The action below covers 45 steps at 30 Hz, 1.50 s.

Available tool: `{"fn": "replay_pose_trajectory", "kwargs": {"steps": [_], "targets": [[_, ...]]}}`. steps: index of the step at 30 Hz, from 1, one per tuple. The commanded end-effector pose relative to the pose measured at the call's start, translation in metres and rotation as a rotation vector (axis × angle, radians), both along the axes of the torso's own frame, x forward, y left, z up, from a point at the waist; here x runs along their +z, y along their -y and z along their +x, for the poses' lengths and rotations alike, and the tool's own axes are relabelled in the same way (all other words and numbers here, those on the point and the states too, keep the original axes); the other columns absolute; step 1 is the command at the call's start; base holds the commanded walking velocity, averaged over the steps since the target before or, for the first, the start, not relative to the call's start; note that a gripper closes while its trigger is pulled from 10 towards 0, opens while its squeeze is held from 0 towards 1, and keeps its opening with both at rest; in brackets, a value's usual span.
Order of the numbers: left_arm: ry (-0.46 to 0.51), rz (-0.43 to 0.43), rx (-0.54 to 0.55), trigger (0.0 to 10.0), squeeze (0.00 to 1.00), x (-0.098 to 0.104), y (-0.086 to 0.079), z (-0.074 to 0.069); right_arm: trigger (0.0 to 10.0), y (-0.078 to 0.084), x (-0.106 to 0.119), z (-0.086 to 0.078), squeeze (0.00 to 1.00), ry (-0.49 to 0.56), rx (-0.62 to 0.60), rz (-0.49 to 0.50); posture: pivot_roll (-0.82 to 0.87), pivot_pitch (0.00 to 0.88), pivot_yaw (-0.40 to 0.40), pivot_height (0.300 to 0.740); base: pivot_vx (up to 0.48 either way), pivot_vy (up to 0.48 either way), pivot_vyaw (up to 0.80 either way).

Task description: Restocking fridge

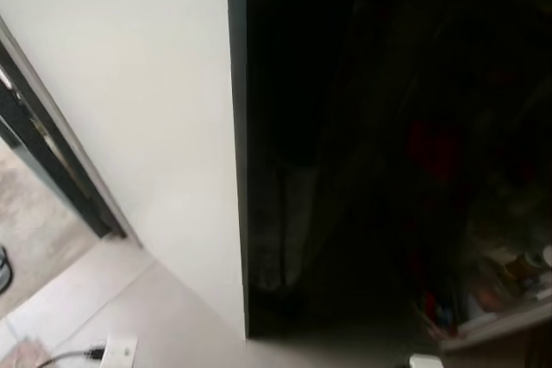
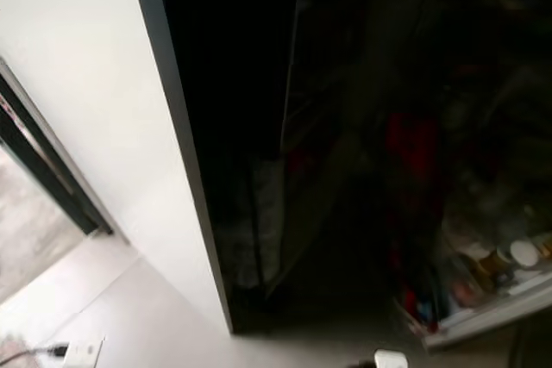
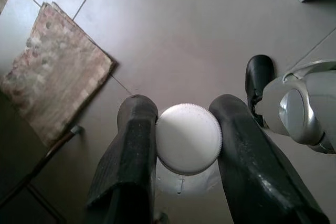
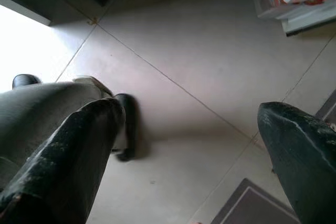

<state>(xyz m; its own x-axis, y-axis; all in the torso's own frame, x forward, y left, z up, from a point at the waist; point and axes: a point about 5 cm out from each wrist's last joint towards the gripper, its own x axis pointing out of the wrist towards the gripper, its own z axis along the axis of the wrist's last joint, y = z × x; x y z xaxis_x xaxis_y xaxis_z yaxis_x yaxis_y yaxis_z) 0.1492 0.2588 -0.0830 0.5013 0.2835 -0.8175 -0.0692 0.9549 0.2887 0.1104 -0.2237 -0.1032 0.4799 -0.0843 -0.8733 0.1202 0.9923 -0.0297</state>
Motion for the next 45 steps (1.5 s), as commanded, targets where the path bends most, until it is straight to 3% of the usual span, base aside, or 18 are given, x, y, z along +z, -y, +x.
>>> {"fn": "replay_pose_trajectory", "kwargs": {"steps": [1, 5, 15, 23, 45], "targets": [[-0.019, -0.011, -0.001, 10.0, 0.0, -0.0026, 0.0037, -0.0031, 10.0, 0.0032, -0.0007, -0.0049, 0.0, -0.011, -0.021, 0.002, -0.01, 0.086, -0.032, 0.74, 0.0, -0.352, 0.8], [-0.017, -0.012, -0.001, 10.0, 0.0, -0.0023, 0.0036, -0.0024, 10.0, 0.0014, -0.0014, -0.0054, 0.0, -0.013, -0.048, 0.036, -0.01, 0.092, -0.032, 0.74, 0.0, -0.352, 0.16], [-0.009, -0.011, 0.003, 10.0, 0.0, -0.0015, 0.0025, -0.0014, 10.0, 0.0007, -0.0006, -0.0025, 0.0, -0.009, 0.001, 0.013, -0.01, 0.104, -0.025, 0.74, 0.0, -0.34, 0.24], [-0.01, -0.009, 0.002, 10.0, 0.0, -0.0012, 0.0019, -0.001, 10.0, 0.0004, -0.0009, -0.003, 0.0, -0.006, -0.048, 0.031, 0.0, 0.118, -0.021, 0.74, 0.0, -0.31, 0.31], [-0.005, -0.011, 0.007, 10.0, 0.0, -0.0008, 0.0023, 0.0004, 10.0, -0.0009, 0.0003, 0.0, 0.0, 0.023, -0.029, 0.024, -0.01, 0.135, -0.021, 0.74, 0.0, 0.0, 0.0]]}}
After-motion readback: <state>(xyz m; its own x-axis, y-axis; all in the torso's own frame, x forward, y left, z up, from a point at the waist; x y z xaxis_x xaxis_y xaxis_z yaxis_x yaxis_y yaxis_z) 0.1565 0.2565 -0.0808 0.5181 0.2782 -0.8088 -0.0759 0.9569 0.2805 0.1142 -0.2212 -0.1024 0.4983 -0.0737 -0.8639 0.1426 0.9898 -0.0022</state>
